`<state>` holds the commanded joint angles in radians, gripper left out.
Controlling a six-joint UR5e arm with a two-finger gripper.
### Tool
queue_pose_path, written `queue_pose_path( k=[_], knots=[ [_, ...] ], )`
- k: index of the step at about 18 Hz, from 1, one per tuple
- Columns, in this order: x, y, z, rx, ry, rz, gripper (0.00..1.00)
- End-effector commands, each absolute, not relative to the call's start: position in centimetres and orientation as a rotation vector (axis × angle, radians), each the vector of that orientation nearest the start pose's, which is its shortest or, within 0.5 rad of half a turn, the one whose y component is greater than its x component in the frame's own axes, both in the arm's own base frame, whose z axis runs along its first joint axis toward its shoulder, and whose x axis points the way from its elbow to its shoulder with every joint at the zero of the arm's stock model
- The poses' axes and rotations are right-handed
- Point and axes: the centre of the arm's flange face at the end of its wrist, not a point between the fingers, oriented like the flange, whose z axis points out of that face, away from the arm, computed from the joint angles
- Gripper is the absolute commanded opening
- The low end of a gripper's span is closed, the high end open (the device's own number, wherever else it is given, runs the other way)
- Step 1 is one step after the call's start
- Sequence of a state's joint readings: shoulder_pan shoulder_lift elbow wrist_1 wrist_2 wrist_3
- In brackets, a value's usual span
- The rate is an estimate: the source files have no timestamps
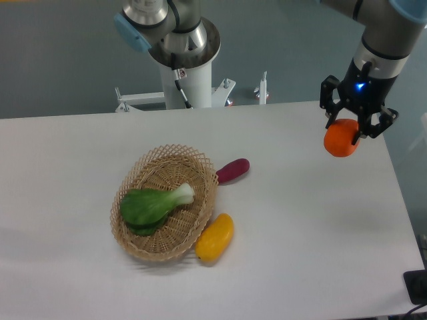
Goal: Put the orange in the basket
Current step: 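Carry the held orange over the wicker basket and lower it inside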
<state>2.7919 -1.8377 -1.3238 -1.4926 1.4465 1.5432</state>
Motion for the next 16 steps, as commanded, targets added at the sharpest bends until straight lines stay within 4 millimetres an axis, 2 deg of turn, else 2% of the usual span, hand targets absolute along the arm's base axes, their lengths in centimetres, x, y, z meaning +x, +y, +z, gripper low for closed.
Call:
queue_pose_path(
  k=[7, 10, 14, 16],
  knots=[
    [-52.2, 35.1, 46.8, -2.967, 0.478, 0.043, 0.50],
    [-52.0, 35.9, 46.6, -2.971, 0.410, 0.048, 0.50],
    [-49.2, 41.1, 46.1, -2.966, 0.213, 0.089, 0.49],
    [-47.2, 44.0, 44.9, -2.977, 0.086, 0.045, 0.49]
  ],
)
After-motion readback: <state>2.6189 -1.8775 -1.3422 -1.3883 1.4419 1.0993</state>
